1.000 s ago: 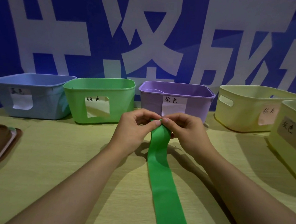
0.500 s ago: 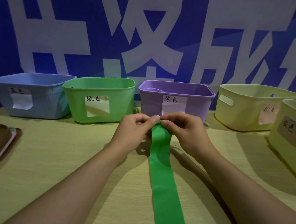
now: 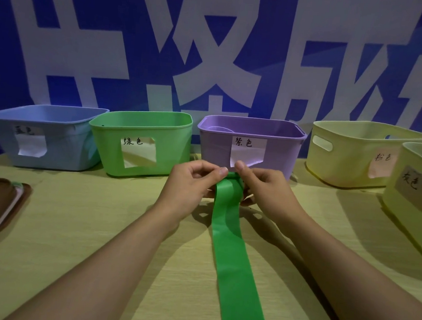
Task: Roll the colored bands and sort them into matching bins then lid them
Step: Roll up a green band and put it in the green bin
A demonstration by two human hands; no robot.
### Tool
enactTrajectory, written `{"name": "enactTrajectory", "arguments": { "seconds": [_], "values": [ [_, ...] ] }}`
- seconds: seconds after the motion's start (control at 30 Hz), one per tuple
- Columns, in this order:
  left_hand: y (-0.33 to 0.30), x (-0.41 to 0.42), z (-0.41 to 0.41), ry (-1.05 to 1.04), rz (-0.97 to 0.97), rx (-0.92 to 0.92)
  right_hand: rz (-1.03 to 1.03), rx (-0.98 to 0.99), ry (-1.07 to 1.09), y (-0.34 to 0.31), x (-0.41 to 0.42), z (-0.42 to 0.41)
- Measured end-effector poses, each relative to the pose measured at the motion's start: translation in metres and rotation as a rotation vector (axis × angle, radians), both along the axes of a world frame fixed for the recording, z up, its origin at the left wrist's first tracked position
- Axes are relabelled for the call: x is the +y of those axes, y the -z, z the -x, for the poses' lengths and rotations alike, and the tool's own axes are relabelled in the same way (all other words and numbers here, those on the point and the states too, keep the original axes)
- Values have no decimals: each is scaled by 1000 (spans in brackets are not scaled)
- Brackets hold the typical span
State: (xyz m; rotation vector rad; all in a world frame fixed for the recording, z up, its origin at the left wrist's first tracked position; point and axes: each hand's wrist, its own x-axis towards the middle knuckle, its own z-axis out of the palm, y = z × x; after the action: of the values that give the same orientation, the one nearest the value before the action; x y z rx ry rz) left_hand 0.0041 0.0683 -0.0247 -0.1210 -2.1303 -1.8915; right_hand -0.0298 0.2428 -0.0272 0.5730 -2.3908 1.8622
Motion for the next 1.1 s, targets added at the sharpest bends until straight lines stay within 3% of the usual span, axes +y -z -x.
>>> {"name": "enactTrajectory", "arguments": {
  "seconds": [0.57, 0.9, 1.1],
  "values": [
    [6, -4, 6, 7, 35, -14, 9, 75, -20, 3, 0, 3],
    [6, 0, 4, 48, -1, -175, 20, 102, -54, 4, 2, 6],
    [6, 0, 4, 46, 5, -167, 19, 96, -67, 5, 2, 8]
  ]
}}
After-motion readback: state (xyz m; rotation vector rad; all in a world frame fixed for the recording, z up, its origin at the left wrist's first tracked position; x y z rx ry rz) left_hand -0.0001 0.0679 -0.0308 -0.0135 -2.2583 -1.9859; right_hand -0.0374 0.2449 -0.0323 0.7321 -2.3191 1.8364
